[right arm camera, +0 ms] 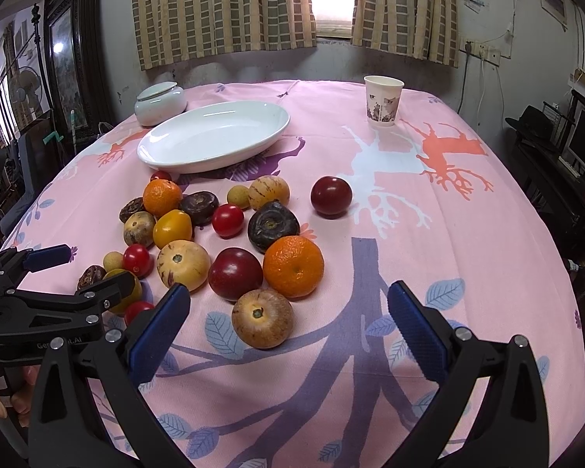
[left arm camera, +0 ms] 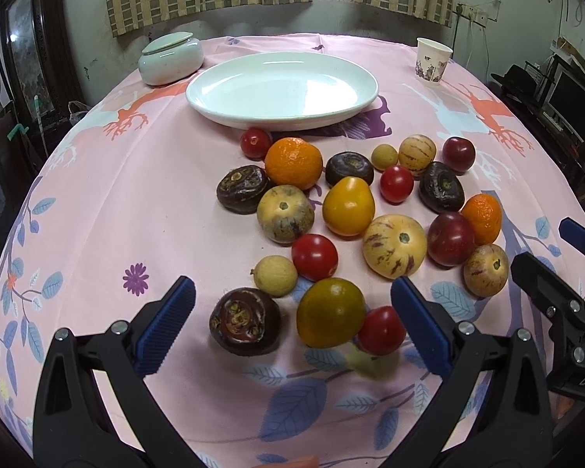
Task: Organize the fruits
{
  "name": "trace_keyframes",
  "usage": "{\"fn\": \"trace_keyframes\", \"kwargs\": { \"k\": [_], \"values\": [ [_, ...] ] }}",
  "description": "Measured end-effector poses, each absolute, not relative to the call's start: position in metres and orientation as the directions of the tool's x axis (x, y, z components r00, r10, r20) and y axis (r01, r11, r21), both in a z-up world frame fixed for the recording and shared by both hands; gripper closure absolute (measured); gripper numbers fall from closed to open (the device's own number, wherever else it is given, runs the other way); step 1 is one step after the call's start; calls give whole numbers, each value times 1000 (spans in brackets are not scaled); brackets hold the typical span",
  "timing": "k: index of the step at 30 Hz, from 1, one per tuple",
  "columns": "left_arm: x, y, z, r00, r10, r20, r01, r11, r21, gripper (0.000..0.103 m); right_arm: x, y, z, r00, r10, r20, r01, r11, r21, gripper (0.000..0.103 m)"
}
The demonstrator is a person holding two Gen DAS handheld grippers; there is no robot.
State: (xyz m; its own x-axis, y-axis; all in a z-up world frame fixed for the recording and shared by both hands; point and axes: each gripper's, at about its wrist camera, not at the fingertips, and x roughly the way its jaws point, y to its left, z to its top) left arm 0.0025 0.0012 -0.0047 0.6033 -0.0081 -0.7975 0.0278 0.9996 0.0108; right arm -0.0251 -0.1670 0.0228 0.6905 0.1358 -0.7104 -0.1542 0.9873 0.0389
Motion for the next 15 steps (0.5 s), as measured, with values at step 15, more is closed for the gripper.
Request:
{"fn": "trace_keyframes", "kwargs": {
  "k": [15],
  "values": [
    [3, 4, -5, 604, -2, -797, 14, 1000, 8, 2, -24, -171, 26, 693, 131, -709, -148, 988, 37, 1]
  ]
}}
